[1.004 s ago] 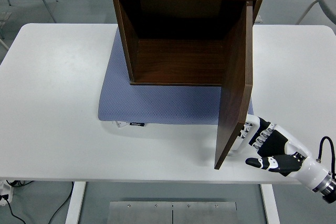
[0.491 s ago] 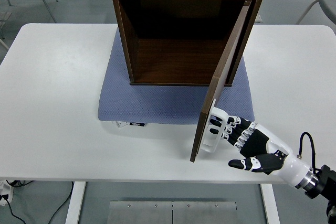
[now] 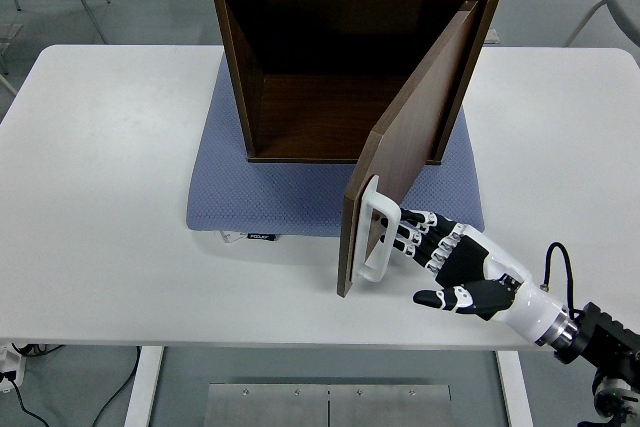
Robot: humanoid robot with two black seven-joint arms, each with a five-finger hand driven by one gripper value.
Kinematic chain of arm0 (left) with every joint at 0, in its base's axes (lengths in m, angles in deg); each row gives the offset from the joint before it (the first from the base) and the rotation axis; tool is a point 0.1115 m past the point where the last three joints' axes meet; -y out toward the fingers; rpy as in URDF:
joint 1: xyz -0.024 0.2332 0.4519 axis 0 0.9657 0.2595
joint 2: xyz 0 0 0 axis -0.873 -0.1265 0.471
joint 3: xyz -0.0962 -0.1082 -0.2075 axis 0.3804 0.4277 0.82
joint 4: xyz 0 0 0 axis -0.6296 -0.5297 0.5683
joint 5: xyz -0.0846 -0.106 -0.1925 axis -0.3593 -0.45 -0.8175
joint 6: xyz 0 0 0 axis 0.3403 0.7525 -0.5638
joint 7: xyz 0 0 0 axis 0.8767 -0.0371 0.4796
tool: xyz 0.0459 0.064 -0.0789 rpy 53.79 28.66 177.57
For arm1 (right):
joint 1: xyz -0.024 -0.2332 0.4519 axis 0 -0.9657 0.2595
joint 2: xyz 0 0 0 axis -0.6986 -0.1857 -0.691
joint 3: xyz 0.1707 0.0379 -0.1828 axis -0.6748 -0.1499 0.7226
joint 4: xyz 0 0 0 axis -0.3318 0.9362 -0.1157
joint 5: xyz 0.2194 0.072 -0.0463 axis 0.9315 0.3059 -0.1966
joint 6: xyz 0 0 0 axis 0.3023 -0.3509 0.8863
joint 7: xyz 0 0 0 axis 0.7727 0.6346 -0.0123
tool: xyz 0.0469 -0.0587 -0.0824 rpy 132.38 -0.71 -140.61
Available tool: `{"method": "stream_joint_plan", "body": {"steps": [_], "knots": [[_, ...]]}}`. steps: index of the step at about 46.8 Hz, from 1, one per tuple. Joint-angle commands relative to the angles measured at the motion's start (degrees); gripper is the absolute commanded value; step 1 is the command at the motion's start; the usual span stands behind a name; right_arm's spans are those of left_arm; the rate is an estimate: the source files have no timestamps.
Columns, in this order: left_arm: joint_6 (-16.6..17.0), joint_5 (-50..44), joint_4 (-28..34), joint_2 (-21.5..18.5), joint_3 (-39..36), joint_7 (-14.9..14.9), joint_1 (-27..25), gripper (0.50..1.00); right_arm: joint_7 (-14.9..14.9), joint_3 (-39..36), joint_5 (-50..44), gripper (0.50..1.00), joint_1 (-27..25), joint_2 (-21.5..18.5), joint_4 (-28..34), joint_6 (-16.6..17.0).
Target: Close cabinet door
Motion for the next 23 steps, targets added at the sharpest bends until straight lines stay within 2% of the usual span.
{"method": "stream_joint_plan", "body": {"steps": [1, 23], "knots": [[-0.03, 0.06, 0.01, 0.00, 0.00, 0.01, 0.00, 1.000, 0.00, 0.51, 0.00, 1.000, 0.55, -0.67, 0.08, 0.00], [0.06, -0.03, 0.01, 0.00, 0.00, 0.01, 0.00, 1.000, 0.36, 0.60, 0.00, 1.000, 2.58, -3.49, 1.66, 0.00]]}}
